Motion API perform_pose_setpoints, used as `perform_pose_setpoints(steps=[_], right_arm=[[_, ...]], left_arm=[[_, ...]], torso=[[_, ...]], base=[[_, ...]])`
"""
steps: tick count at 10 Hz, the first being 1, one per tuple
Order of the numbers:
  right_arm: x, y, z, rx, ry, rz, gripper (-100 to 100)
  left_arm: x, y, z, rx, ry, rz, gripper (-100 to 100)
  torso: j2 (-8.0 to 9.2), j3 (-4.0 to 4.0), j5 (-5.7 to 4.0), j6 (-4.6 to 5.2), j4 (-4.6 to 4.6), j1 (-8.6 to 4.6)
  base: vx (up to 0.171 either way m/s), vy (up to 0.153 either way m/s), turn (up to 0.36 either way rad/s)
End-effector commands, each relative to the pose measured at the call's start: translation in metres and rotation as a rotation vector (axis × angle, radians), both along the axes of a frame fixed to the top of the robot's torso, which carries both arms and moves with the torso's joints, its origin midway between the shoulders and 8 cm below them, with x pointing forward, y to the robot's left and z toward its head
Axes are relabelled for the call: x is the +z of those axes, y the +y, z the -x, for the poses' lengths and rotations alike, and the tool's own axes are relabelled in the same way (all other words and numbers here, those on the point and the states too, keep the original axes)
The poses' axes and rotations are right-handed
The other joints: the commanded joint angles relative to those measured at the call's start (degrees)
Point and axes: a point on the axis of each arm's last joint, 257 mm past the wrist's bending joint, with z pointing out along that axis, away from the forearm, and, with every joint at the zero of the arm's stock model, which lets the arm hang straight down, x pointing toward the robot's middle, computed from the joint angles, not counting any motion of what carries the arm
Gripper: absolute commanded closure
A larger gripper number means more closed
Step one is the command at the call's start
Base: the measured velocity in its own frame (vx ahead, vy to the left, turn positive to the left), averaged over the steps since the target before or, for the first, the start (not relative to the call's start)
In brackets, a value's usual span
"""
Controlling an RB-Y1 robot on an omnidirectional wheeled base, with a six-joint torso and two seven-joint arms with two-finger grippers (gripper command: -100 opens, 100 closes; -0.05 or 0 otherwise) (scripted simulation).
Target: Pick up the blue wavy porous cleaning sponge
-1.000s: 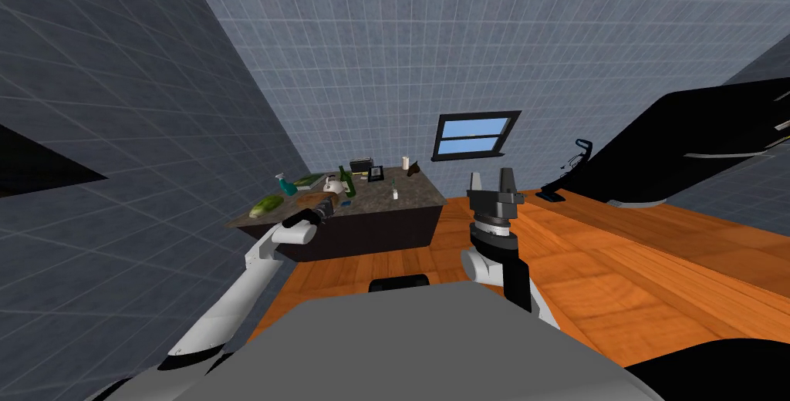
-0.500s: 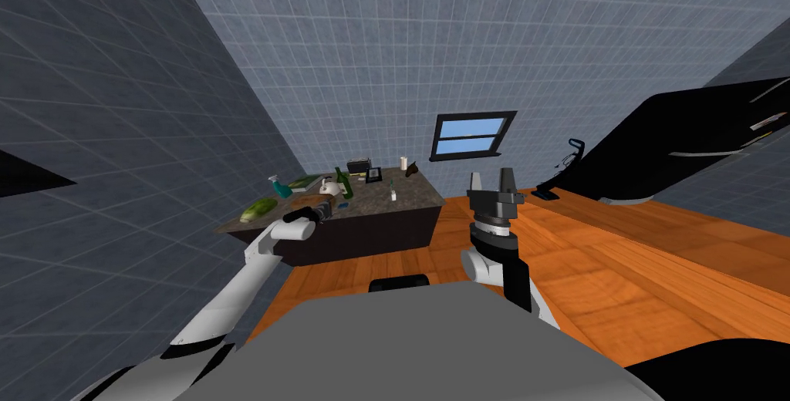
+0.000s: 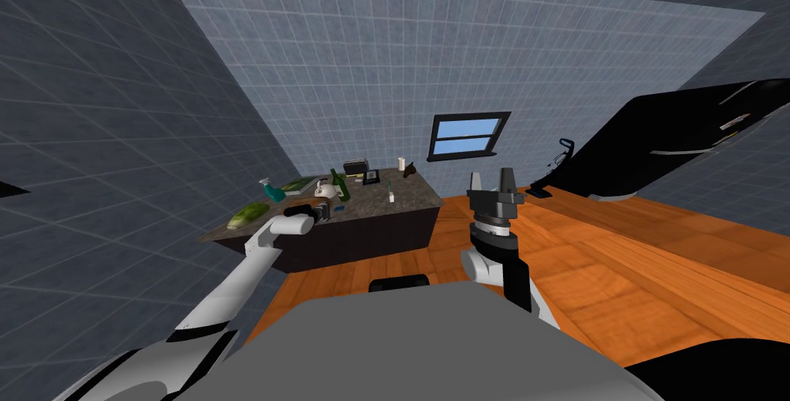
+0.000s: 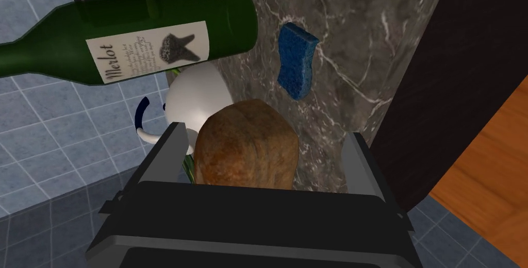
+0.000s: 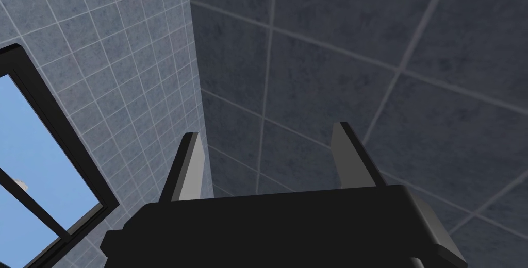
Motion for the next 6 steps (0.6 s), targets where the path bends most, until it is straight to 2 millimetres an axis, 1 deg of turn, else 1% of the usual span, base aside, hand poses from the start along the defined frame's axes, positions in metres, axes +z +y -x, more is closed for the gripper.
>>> perform_pose_setpoints(steps=[1, 2, 3, 4, 6], right_arm=[[0.000, 0.000, 0.000, 0.000, 0.000, 0.000, 0], [0.000, 0.000, 0.000, 0.000, 0.000, 0.000, 0], [0.000, 0.000, 0.000, 0.000, 0.000, 0.000, 0], [0.000, 0.000, 0.000, 0.000, 0.000, 0.000, 0], [0.000, 0.000, 0.000, 0.000, 0.000, 0.000, 0]], left_arm=[[-0.006, 0.002, 0.005, 0.008, 0.029, 0.002, -100], [-0.009, 0.007, 0.006, 0.024, 0.069, 0.020, -100], [-0.015, 0.008, 0.011, 0.030, 0.097, 0.020, -100], [-0.016, 0.013, 0.010, 0.042, 0.127, 0.039, -100], [-0.025, 0.014, 0.019, 0.052, 0.174, 0.038, -100]], torso=[[0.00, 0.00, 0.00, 0.00, 0.00, 0.00], [0.04, 0.02, 0.00, -0.01, 0.00, -0.02], [-0.03, -0.02, -0.01, 0.02, 0.00, -0.02], [-0.04, -0.02, 0.00, 0.00, -0.01, 0.00], [-0.05, -0.04, 0.01, -0.01, -0.02, 0.02]], base=[[0.032, 0.001, 0.006], [0.054, 0.003, -0.083], [0.055, 0.008, -0.067], [0.058, 0.014, -0.088], [0.042, 0.011, -0.017]])
